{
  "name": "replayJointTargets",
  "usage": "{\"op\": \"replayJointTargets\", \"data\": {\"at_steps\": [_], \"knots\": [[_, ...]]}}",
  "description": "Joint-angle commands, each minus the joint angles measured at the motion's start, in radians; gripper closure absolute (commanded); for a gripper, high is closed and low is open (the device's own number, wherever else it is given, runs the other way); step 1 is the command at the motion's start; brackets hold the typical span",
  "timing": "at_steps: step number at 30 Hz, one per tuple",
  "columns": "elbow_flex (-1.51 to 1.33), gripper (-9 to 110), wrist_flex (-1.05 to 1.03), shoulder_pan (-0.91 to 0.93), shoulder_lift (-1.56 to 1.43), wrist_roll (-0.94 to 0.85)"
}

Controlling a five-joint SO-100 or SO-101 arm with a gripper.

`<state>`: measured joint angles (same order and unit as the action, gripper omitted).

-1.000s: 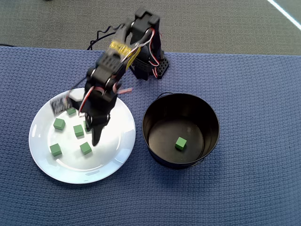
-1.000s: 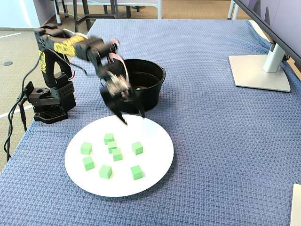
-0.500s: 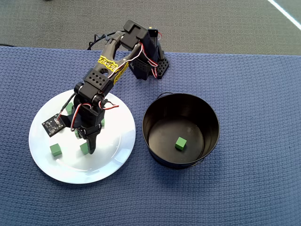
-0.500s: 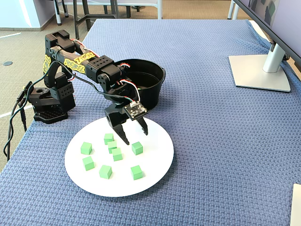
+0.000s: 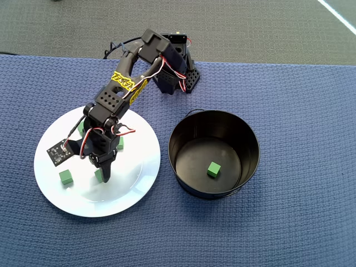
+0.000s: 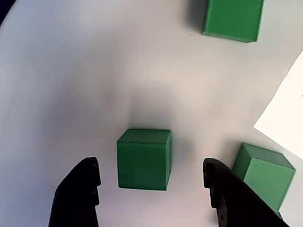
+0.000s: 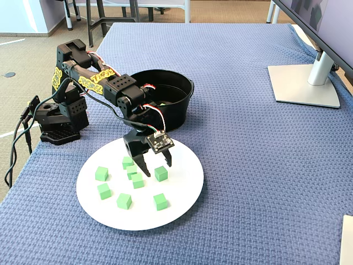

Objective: Pick up the green cubes from the white plate and place them in the black recipient

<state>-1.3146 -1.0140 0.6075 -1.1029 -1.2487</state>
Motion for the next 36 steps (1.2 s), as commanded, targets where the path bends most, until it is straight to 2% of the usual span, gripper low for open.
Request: {"op": "replayJointTargets", "data": {"at_steps": [1, 13, 17, 20, 25, 32, 36], "knots": [[0.074, 82, 0.021, 0.009, -0.003, -0.011], [0.107, 87, 0.029, 0.008, 0.051, -0.008], [0.109, 101, 0.052, 0.009, 0.052, 0.026], [0.114, 101, 0.055, 0.009, 0.052, 0.054], [0.126, 101, 0.041, 0.009, -0.023, 0.213], [0.258, 101, -0.189, -0.015, -0.281, 0.477], [0.209, 101, -0.275, -0.067, -0.511, 0.612]]}}
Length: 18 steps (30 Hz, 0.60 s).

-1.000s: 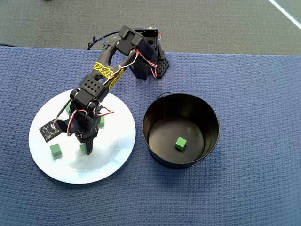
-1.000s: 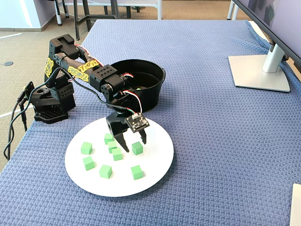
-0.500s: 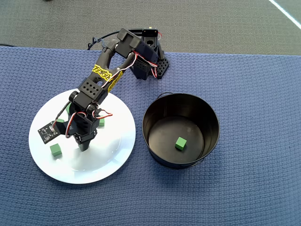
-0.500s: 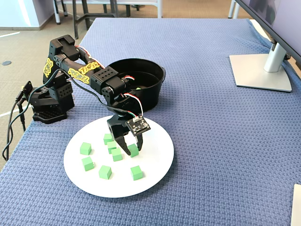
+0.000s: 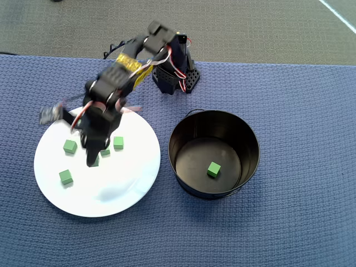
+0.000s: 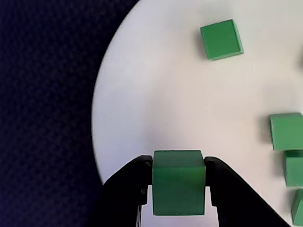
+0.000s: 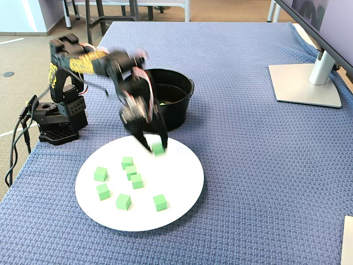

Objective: Pick up the green cubes from the white plate and place them in the black recipient

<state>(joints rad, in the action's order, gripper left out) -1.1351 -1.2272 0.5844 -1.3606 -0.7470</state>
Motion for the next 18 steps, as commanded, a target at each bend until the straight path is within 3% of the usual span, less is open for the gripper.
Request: {"op": "replayJointTargets", "data": {"at_steps": [1, 9, 14, 18], "knots": [[0.006, 101, -0.075, -0.064, -0.313, 0.153], [-0.239, 102, -0.199, -0.456, -0.667, 0.437], [-0.348, 102, -0.232, -0.712, -0.673, 0.540], [-0.462, 102, -0.135, -0.772, -0.615, 0.569]]}}
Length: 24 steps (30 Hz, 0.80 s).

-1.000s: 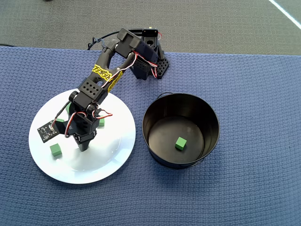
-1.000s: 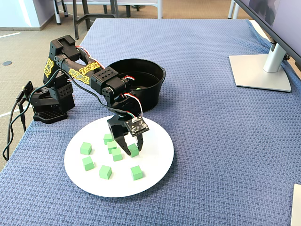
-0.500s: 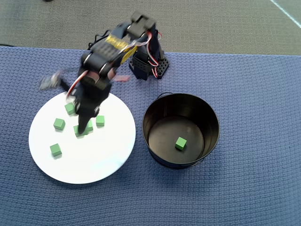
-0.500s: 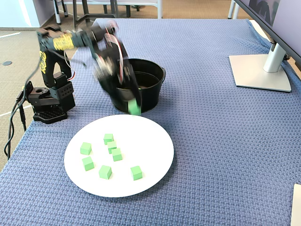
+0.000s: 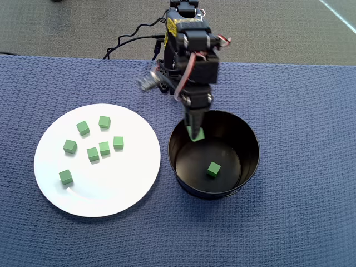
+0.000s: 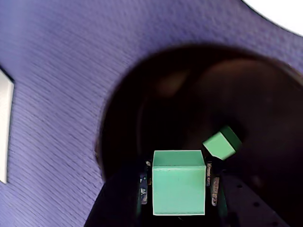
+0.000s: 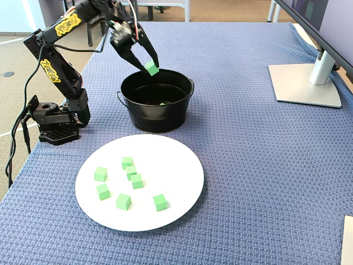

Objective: Pick up the green cubes from the white plate and place them in the black recipient

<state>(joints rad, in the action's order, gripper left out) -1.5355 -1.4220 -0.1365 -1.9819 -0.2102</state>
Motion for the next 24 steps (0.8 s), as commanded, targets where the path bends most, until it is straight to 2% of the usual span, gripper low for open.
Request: {"op": "replayJointTargets", "data": {"at_steps": [1, 3, 6, 8, 11, 15, 18, 21, 24], "knots": [[-0.083, 102, 0.081, -0.055, 0.023, 0.031], [-0.103, 99, 0.103, -0.066, 0.046, 0.015], [-0.107, 66, 0.097, -0.081, 0.048, -0.014], [-0.094, 64, 0.084, -0.081, 0.035, -0.029], [-0.055, 67, 0.055, -0.067, 0.011, -0.041], [0.017, 93, 0.046, 0.040, -0.049, -0.100], [0.077, 94, 0.037, 0.196, -0.040, -0.252], [0.103, 93, 0.054, 0.344, 0.037, -0.509], [0.094, 93, 0.204, 0.497, 0.147, -0.713]]}}
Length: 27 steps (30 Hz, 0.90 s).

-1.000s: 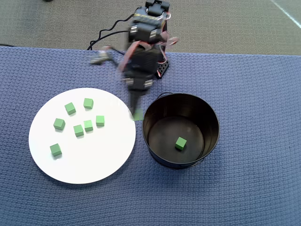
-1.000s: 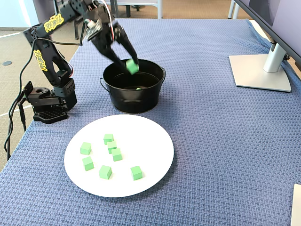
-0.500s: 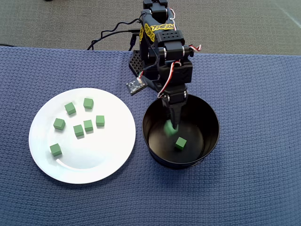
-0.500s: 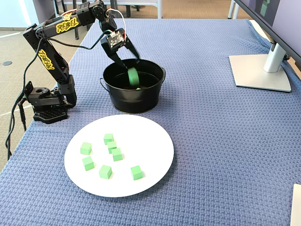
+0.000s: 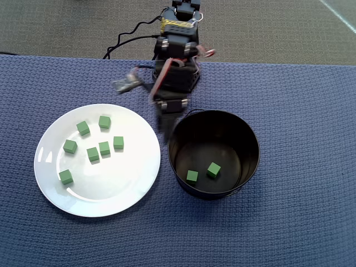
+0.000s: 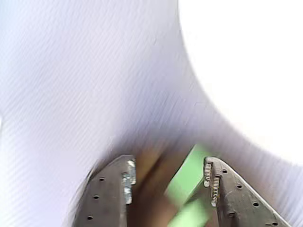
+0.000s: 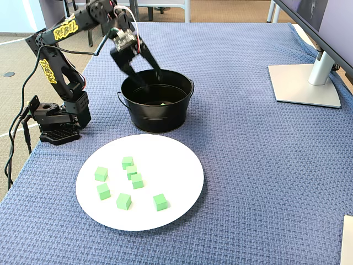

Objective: Pick up the green cubes from the white plate and place them in the black recipient

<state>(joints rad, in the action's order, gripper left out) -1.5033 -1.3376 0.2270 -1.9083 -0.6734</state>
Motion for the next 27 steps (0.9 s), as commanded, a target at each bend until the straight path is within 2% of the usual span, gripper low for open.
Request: {"op": "replayJointTargets", "data": {"at_steps": [1, 6, 11, 20, 27], "knots": [[0.067, 93, 0.167, 0.179, 0.121, -0.305], [0.126, 88, 0.351, 0.357, 0.373, -0.563], [0.190, 84, 0.488, 0.453, 0.568, -0.663], [0.249, 70, 0.549, 0.518, 0.736, -0.775], [0.275, 65, 0.601, 0.545, 0.808, -0.896]]}}
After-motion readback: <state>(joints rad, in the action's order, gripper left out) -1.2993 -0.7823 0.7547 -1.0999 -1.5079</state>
